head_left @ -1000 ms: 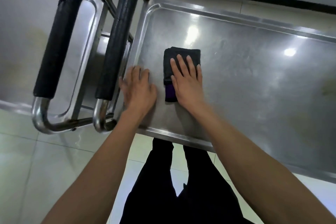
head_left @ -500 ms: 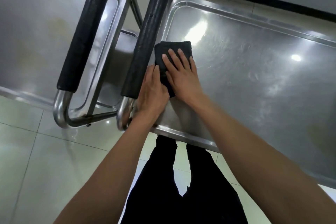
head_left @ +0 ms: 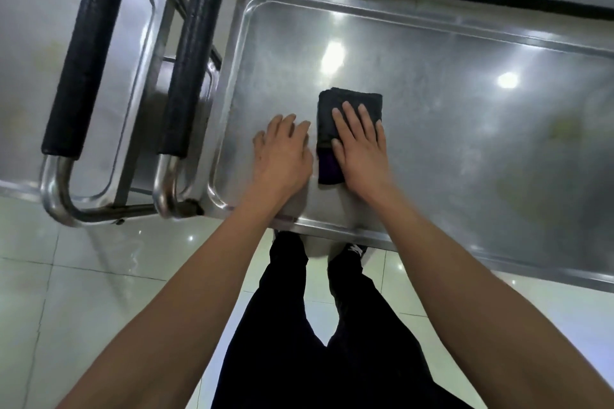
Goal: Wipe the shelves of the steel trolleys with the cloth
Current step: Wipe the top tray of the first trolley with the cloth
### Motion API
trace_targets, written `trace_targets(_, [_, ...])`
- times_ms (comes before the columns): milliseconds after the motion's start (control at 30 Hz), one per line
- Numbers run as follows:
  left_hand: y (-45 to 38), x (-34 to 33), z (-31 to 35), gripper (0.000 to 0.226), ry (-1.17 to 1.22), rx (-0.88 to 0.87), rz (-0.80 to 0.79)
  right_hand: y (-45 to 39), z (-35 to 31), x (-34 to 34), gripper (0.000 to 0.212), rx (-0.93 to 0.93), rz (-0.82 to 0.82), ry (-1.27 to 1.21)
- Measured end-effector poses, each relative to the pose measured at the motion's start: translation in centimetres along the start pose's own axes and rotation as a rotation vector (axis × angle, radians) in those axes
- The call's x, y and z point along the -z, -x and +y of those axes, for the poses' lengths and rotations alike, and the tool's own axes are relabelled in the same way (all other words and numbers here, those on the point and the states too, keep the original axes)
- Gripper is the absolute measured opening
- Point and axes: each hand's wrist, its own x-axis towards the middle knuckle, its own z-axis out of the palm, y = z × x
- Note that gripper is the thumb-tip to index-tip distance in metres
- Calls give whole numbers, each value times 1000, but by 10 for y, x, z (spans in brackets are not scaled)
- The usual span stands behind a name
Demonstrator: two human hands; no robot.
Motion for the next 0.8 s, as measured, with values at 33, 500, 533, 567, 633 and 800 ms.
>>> trace_targets(33, [1,-5,11,46,-7,-20,-16,8,14,3,55,-20,3,-2])
trace_targets(500, [26,-50,128,43,-128,-175,-94,107,139,14,57,-172,23,39])
trace_targets(533, [27,-51,130,42,-129,-172,-86,112,139,11,57,-168,24,47])
trace_targets(567, [28,-52,131,42,-126,-166,-78,115,138,8,58,-167,27,55])
trace_targets(633, [31,-51,129,42,-119,-152,-67,119,135,4,58,-174,38,65])
trace_targets(800, [38,-45,110,46,-118,-127,-94,114,122,0,59,-174,45,71])
